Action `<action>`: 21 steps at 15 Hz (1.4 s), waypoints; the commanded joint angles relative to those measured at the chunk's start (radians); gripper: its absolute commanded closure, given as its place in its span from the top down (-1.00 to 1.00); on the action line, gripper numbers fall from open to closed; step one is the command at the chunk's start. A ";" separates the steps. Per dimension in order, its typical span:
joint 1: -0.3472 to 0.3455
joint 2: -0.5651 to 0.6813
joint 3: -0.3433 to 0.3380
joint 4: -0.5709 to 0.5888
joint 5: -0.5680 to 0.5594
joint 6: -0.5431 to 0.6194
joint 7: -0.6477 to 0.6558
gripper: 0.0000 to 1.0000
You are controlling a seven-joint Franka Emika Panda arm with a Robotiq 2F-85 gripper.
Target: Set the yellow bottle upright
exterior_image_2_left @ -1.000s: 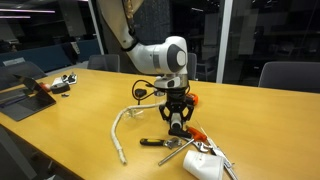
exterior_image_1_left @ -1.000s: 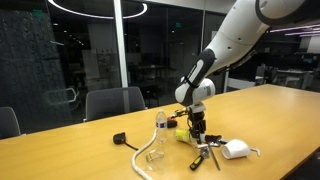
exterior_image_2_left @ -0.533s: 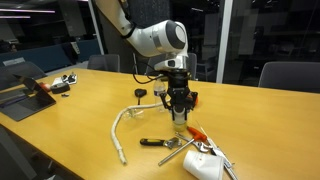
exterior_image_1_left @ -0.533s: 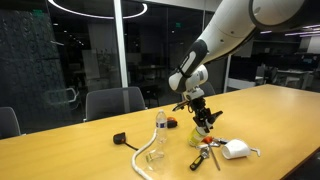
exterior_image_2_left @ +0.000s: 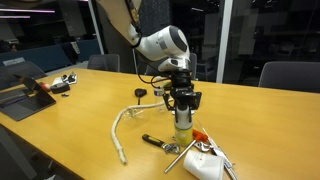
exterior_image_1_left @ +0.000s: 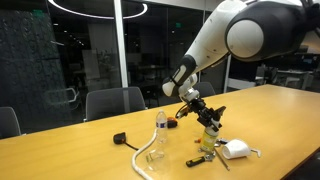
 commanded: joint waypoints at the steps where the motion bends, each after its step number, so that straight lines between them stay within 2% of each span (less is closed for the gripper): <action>1: -0.057 0.129 0.051 0.186 -0.068 -0.200 -0.007 -0.65; 2: -0.171 0.103 0.193 0.208 -0.144 -0.237 0.042 -0.65; 9: -0.248 0.200 0.303 0.343 -0.245 -0.380 0.024 -0.65; 14: -0.257 0.188 0.335 0.307 -0.239 -0.372 0.046 -0.65; 21: -0.171 0.157 0.221 0.198 -0.146 -0.329 0.042 -0.65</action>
